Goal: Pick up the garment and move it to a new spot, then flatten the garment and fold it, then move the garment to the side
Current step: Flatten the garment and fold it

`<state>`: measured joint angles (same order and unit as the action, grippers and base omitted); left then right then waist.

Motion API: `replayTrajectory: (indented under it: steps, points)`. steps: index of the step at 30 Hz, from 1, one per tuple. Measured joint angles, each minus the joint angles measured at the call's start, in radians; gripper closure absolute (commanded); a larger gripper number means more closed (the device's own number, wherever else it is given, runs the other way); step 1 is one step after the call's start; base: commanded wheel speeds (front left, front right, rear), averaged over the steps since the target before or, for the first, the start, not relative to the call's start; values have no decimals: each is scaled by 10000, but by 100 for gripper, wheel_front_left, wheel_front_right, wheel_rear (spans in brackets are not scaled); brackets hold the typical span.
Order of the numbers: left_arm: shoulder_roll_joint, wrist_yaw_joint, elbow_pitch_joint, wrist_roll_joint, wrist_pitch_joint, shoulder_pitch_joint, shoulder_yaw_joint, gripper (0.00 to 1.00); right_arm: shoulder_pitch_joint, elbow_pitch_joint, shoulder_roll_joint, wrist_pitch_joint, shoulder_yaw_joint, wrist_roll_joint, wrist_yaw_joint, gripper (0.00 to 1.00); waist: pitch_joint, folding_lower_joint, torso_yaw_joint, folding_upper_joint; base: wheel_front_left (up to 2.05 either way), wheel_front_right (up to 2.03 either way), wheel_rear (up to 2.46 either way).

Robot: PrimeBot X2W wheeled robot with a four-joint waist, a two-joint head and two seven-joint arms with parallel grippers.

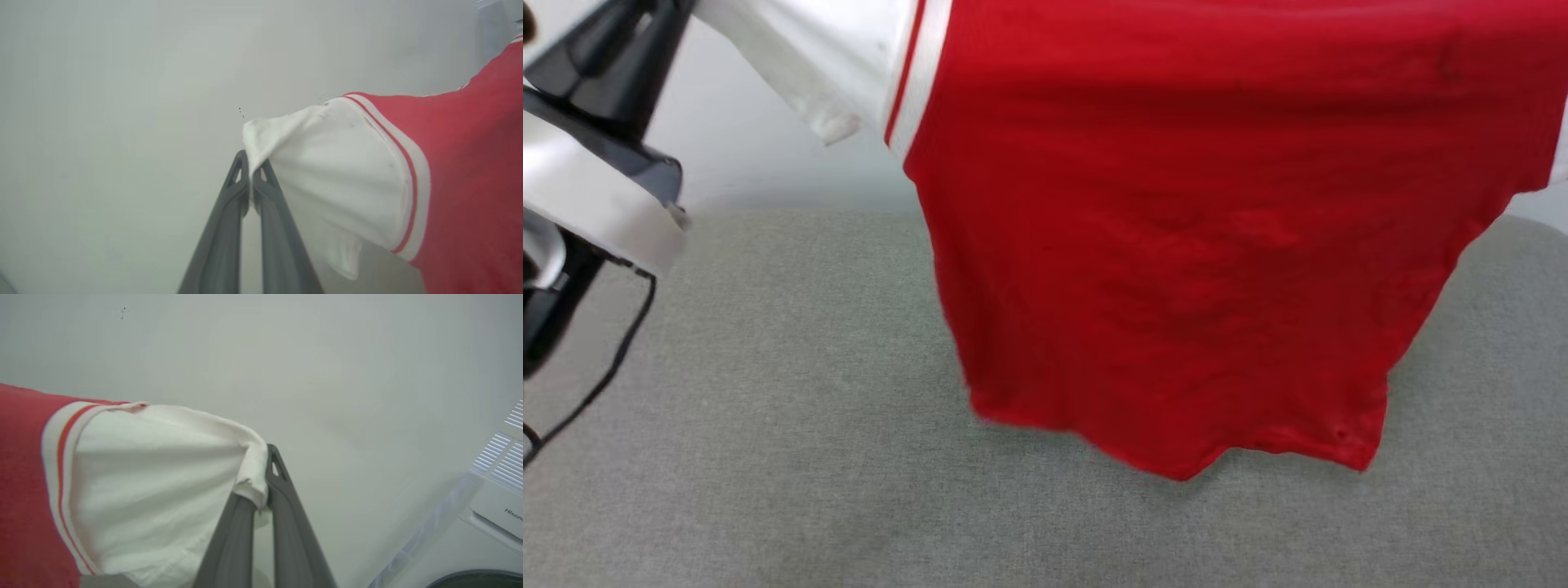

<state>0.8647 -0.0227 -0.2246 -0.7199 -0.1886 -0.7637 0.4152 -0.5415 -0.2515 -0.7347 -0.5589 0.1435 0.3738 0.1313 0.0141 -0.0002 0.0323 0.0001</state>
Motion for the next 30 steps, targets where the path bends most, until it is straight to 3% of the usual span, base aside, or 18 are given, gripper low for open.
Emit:
replayTrajectory:
  steps: [6,10,18,22,30]
  points:
    - [13,-215,-81,215,418,-661,-458,100,-1191,454,-173,476,-205,138,2,100,-249,0,-139,0,0,0,0]
    - [-44,-40,627,550,330,-1844,-443,100,-2702,1511,-196,823,-686,376,2,100,-912,1,-235,0,0,0,0]
    - [-878,370,2698,1300,422,-4540,-44,100,-5679,3250,90,1319,-1643,4,2,100,-2375,3,-292,0,0,0,0]
    - [-1327,497,3894,1668,554,-5990,73,100,-7303,4558,658,1693,-1720,-347,4,100,-3259,5,-345,0,0,0,0]
    - [-2240,667,6203,2337,1703,-8879,88,100,-10210,6863,1352,2911,-1881,-1616,4,100,-5182,5,-421,0,0,0,0]
